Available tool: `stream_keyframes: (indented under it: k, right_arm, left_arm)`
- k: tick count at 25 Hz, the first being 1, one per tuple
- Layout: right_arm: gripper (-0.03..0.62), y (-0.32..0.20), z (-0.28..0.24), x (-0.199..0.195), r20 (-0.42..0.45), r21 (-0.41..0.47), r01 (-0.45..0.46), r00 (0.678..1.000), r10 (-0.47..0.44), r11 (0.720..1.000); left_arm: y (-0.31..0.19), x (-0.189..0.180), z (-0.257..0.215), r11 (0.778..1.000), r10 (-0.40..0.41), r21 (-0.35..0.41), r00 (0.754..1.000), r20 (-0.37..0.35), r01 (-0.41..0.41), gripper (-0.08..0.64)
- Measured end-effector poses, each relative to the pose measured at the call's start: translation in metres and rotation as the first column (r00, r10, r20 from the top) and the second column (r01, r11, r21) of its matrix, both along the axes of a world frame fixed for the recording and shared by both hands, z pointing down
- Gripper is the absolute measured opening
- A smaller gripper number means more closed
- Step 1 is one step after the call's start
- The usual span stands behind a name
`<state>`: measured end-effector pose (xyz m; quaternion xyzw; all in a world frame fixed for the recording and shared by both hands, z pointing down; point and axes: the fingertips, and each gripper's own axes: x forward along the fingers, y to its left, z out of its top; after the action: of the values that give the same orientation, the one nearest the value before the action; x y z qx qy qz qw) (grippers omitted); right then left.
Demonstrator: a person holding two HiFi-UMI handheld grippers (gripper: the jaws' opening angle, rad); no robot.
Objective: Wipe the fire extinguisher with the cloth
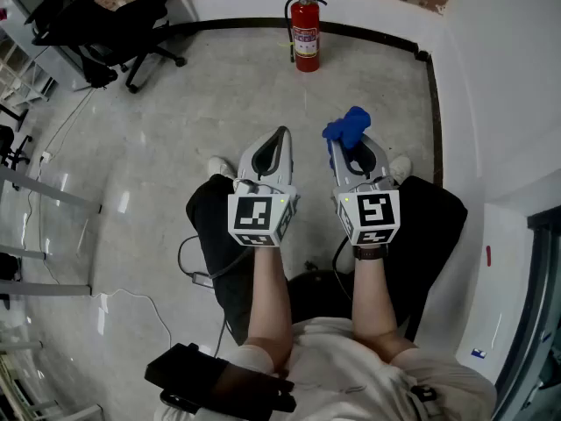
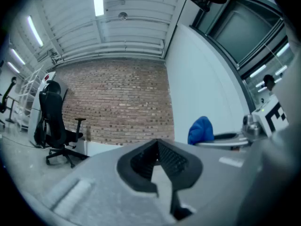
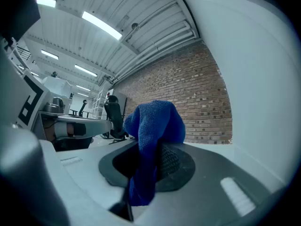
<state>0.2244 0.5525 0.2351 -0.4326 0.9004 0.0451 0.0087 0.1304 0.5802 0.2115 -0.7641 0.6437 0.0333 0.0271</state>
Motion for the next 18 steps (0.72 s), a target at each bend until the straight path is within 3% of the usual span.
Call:
stream_keyframes:
  k: [5, 12, 18]
  right_arm:
    - [0.075, -0.023, 0.013, -0.004, -0.004, -0.035, 0.006, 1.0, -0.006, 0.999]
    - [0.075, -0.068, 0.057, -0.017, -0.009, -0.136, 0.026, 1.0, -0.028, 0.99]
    - [0.075, -0.119, 0.05, -0.031, 0.03, -0.153, 0.03, 0.999, -0.025, 0.988]
  left_arm:
    - [-0.025, 0.001, 0.012, 0.999, 0.031, 0.008, 0.999, -0.026, -0.031, 0.001]
    - [-0.07, -0.004, 0.043, 0.999, 0.028, -0.043, 0.998, -0.054, -0.031, 0.002]
    - [-0.116, -0.02, 0.033, 0.999, 0.029, -0.031, 0.998, -0.052, -0.031, 0.002]
